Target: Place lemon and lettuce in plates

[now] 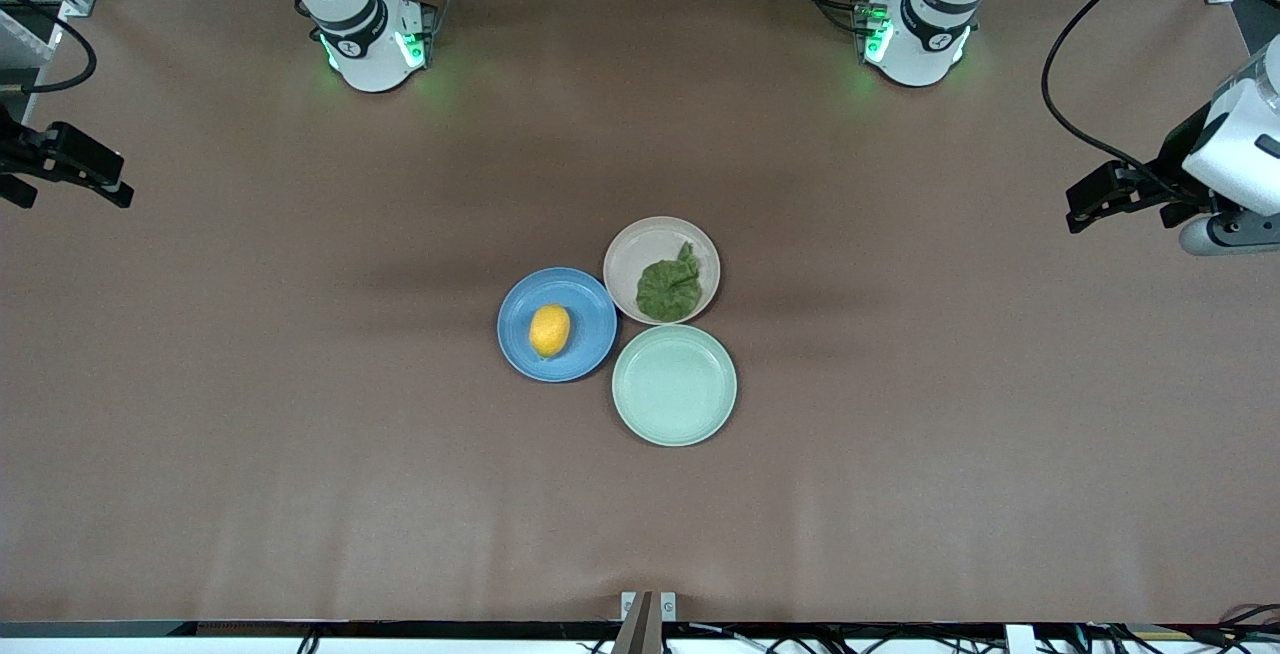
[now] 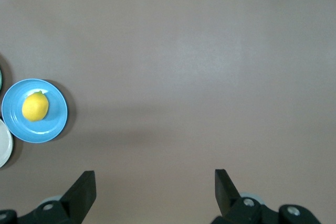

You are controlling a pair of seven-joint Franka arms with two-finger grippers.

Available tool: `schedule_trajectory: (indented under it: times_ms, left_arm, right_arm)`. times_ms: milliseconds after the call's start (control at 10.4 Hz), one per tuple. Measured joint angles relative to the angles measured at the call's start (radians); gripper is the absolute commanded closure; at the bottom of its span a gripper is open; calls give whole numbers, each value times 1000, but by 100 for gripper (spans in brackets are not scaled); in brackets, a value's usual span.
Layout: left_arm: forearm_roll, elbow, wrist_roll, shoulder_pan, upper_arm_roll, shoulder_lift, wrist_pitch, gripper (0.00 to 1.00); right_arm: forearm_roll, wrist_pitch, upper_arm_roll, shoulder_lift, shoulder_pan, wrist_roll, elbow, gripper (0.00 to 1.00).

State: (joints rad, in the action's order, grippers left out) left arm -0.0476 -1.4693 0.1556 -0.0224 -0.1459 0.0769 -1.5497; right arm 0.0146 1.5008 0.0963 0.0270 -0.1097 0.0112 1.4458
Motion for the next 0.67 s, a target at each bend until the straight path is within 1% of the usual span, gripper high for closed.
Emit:
schedule_trajectory:
  times_ms: [482,675]
  left_arm:
    - [5,0,0,0,0,-14,10,0]
    - [37,0,0,1,1,-28,14,0]
  right_arm:
    - [0,-16,0,-12,2,0,13,0]
    - [0,-17,-1,-18,2,0,17,0]
